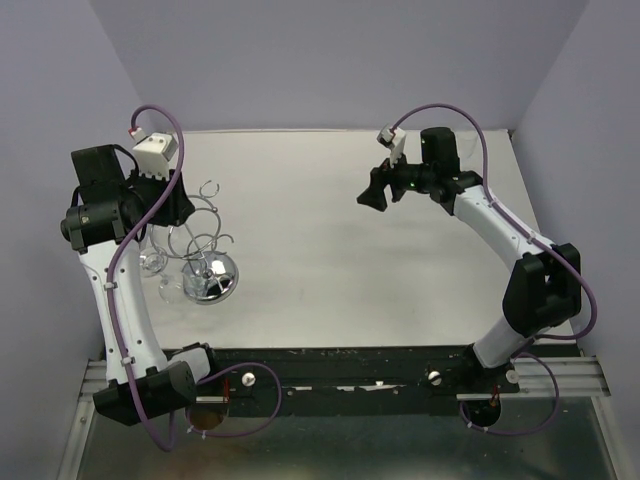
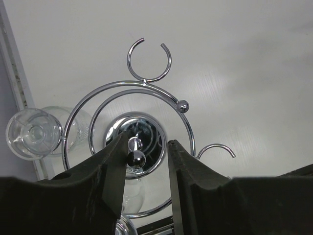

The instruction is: Take the wine glass off the wine glass rack

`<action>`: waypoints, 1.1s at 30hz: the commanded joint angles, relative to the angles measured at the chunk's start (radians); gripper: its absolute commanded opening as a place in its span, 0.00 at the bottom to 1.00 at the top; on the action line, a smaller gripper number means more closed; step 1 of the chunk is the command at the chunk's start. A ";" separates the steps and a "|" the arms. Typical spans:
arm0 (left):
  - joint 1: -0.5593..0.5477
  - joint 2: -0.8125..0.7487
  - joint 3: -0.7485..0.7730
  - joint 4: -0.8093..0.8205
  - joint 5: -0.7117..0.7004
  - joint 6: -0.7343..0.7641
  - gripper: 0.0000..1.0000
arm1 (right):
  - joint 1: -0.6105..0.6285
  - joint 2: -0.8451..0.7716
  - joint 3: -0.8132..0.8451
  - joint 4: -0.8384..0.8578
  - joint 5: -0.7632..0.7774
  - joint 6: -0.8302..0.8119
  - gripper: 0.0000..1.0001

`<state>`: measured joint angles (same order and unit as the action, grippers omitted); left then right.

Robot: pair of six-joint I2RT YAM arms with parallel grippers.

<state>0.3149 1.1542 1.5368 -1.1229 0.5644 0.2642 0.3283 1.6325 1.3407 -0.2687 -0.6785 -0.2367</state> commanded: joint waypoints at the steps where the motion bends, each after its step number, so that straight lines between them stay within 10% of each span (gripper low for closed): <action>1: -0.008 -0.016 0.016 0.005 -0.070 0.013 0.47 | 0.009 -0.036 -0.032 0.032 0.022 -0.010 0.87; 21: -0.017 -0.031 -0.050 0.021 -0.064 0.032 0.32 | 0.009 -0.013 -0.021 0.029 0.042 -0.003 0.89; 33: -0.060 -0.021 -0.034 0.063 -0.054 0.035 0.07 | 0.009 -0.025 -0.052 0.031 0.063 -0.024 0.90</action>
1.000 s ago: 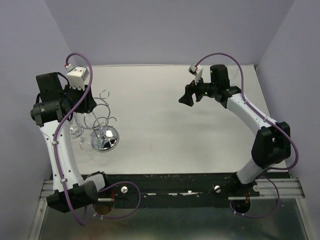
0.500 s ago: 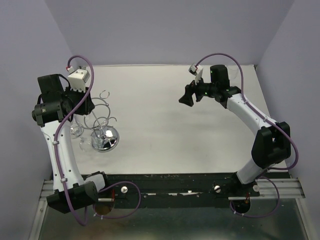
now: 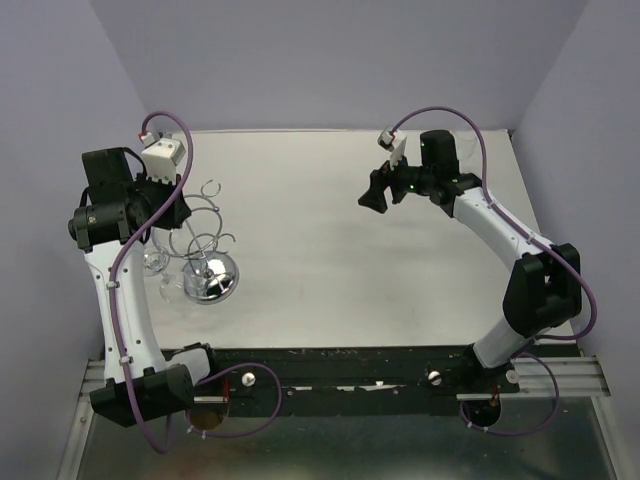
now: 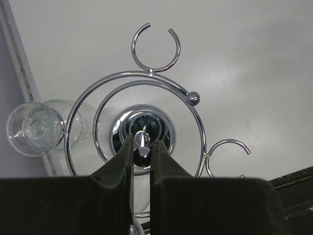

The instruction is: Take the wine glass off the wine glass rack

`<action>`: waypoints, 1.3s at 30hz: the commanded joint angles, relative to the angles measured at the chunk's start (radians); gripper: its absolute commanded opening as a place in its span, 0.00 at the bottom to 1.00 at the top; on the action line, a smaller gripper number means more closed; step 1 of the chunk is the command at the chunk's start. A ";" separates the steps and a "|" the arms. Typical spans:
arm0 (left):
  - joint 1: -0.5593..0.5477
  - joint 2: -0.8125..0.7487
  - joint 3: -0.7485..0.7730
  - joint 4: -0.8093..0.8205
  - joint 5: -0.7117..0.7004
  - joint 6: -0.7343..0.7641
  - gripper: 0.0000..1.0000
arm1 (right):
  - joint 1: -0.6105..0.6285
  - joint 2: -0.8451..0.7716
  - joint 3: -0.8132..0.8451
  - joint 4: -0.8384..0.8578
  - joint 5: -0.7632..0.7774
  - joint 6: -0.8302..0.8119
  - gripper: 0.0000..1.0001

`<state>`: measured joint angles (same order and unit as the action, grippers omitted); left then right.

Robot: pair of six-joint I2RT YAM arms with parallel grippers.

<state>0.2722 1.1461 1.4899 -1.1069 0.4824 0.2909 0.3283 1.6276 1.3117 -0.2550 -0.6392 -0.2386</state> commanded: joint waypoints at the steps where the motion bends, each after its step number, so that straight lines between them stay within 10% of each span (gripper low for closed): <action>1: -0.019 -0.013 0.015 0.053 0.028 0.010 0.04 | 0.009 -0.021 -0.025 0.017 0.027 -0.024 0.90; 39: -0.156 0.158 0.089 0.394 0.170 -0.179 0.00 | 0.009 -0.117 -0.089 -0.018 0.122 -0.145 0.94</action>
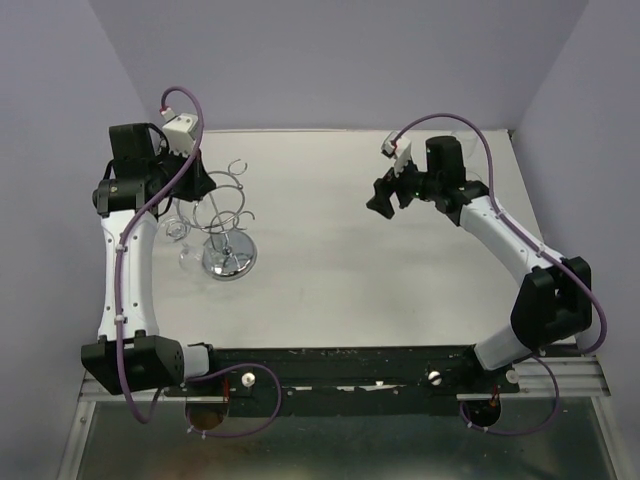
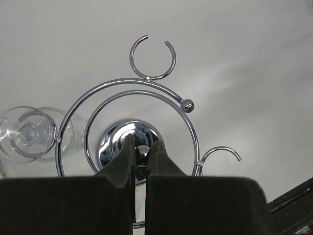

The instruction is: Take the wine glass off the wine glass rack

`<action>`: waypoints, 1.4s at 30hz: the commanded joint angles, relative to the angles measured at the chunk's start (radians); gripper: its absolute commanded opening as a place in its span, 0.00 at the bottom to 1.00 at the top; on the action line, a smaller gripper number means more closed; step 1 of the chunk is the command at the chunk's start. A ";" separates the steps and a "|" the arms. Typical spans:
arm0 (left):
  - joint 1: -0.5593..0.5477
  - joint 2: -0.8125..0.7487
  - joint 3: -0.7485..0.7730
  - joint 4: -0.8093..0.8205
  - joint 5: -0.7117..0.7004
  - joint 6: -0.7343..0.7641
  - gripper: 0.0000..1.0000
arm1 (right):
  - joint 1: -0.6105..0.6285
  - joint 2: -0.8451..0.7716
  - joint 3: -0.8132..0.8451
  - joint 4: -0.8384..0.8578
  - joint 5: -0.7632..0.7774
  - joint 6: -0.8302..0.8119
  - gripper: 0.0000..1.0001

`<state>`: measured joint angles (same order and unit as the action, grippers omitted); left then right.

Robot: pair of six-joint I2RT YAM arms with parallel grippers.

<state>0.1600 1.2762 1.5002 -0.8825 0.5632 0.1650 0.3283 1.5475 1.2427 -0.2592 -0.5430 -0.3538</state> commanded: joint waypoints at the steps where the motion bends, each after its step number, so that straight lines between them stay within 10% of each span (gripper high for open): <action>1: -0.053 0.040 0.093 0.174 0.087 -0.055 0.00 | 0.009 -0.040 -0.022 -0.015 0.028 -0.031 0.94; 40: -0.501 0.469 0.516 0.295 -0.037 -0.188 0.00 | 0.009 -0.069 -0.058 -0.011 0.048 -0.094 0.95; 42: -0.501 0.469 0.512 0.289 -0.046 -0.185 0.36 | 0.009 -0.064 -0.054 -0.015 0.049 -0.091 0.95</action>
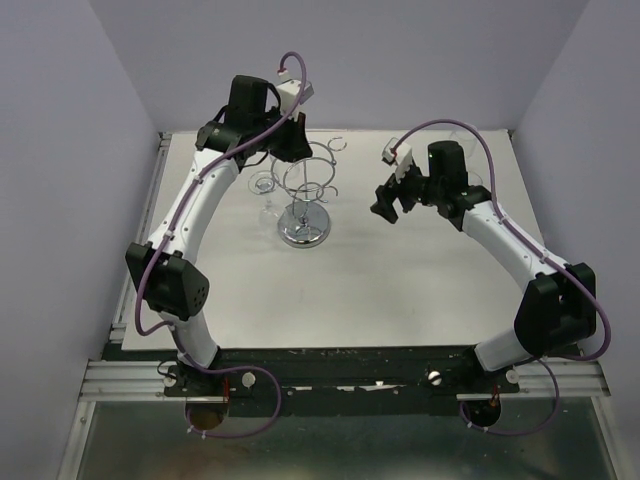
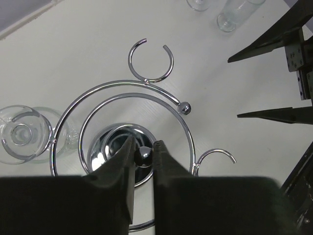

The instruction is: Take the wine glass off the wine glass rack

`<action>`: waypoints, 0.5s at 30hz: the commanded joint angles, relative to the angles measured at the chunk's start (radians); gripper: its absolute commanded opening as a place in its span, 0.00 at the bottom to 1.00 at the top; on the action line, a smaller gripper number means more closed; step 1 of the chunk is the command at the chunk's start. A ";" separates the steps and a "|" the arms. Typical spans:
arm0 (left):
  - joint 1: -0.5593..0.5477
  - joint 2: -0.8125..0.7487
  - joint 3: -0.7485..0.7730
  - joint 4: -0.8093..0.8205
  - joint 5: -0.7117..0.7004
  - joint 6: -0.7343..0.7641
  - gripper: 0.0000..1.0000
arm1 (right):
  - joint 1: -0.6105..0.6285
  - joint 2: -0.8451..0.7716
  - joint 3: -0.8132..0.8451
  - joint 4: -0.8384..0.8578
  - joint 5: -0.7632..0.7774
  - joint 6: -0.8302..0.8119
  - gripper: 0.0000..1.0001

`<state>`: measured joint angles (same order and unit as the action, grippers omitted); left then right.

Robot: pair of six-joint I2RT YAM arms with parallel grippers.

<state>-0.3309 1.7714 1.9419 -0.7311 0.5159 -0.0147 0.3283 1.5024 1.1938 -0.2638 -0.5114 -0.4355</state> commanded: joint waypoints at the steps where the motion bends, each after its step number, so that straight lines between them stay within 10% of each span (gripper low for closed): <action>1: -0.013 -0.027 0.068 0.137 -0.016 -0.004 0.46 | 0.009 -0.015 -0.002 -0.009 0.019 -0.006 0.95; 11: -0.007 -0.127 0.089 0.119 -0.140 0.136 0.99 | 0.009 0.039 0.082 -0.075 0.019 0.004 0.95; 15: 0.090 -0.248 -0.058 0.125 -0.145 0.188 0.99 | 0.009 0.050 0.118 -0.124 0.030 -0.006 0.95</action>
<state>-0.3305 1.6627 1.9900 -0.6212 0.4236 0.0929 0.3283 1.5360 1.2549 -0.3176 -0.5030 -0.4351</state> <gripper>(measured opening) 0.987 0.949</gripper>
